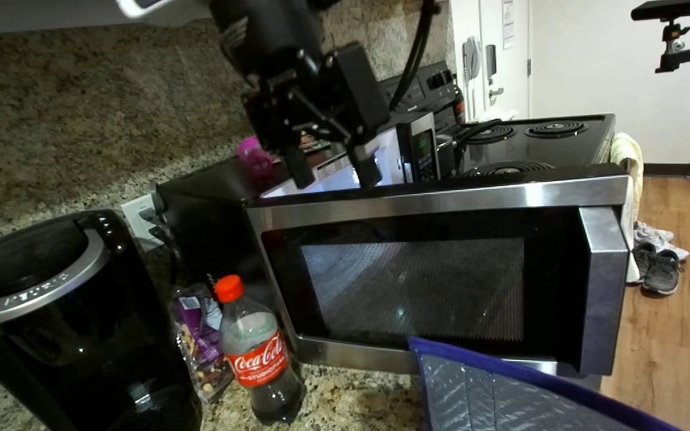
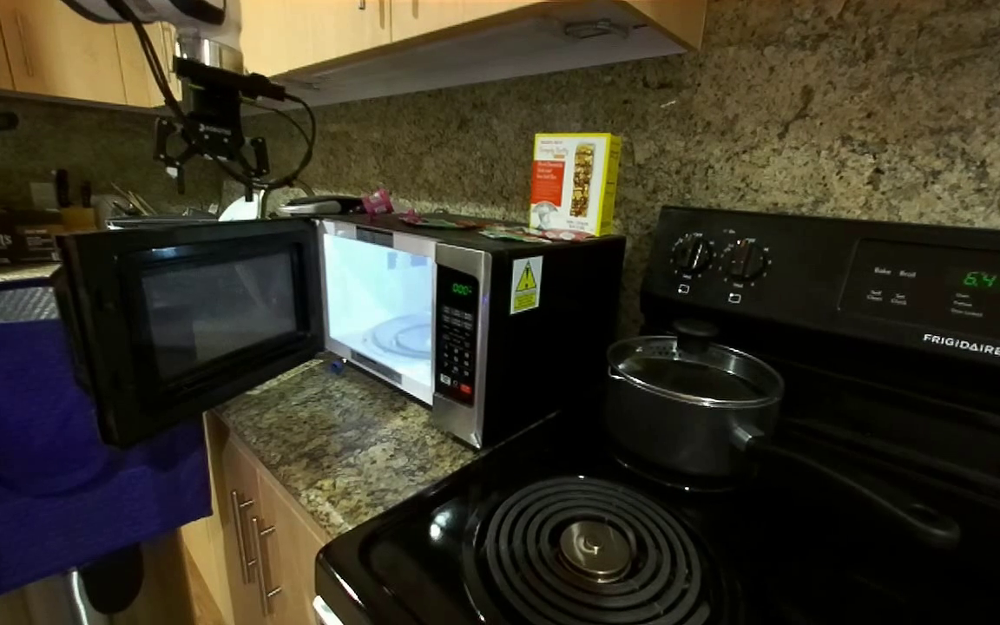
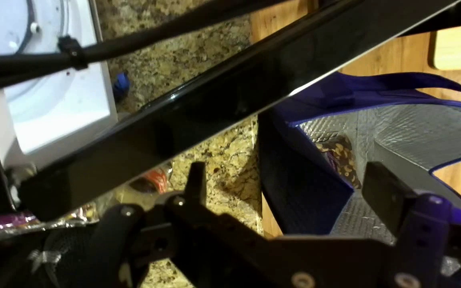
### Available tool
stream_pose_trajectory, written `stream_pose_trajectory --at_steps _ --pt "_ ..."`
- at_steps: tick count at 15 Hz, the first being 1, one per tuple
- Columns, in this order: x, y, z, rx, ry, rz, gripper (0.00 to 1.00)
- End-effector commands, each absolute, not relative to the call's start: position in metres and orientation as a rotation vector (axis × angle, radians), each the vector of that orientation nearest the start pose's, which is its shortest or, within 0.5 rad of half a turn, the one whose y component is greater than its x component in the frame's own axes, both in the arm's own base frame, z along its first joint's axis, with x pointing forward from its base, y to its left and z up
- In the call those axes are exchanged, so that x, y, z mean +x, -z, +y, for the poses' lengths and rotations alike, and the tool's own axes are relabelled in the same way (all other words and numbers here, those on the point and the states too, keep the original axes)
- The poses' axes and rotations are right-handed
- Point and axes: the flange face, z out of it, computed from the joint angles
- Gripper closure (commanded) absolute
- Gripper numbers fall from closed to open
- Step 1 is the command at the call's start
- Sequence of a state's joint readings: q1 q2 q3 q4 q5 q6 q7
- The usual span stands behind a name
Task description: Put the bottle inside the blue bag
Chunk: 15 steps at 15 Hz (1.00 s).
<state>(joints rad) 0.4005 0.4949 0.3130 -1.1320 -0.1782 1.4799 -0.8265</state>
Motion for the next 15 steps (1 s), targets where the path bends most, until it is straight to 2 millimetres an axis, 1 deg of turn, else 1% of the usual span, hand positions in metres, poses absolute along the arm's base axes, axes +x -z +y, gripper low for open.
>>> stream_pose_trajectory --at_steps 1,3,5,7,10,12,15 --pt "0.581 -0.498 0.434 -2.088 -0.133 -2.367 0.0" --pt "0.587 -0.493 0.451 -1.976 -0.072 -2.449 0.0" --pt "0.59 -0.489 0.46 -1.916 -0.044 -2.492 0.0" --pt "0.594 -0.488 0.463 -1.918 -0.006 -2.496 0.0" --pt "0.605 -0.487 0.461 -1.972 0.032 -2.493 0.0" --pt "0.612 -0.477 0.46 -2.019 0.034 -2.483 0.0" --pt "0.62 -0.451 0.464 -1.977 0.031 -2.504 0.0"
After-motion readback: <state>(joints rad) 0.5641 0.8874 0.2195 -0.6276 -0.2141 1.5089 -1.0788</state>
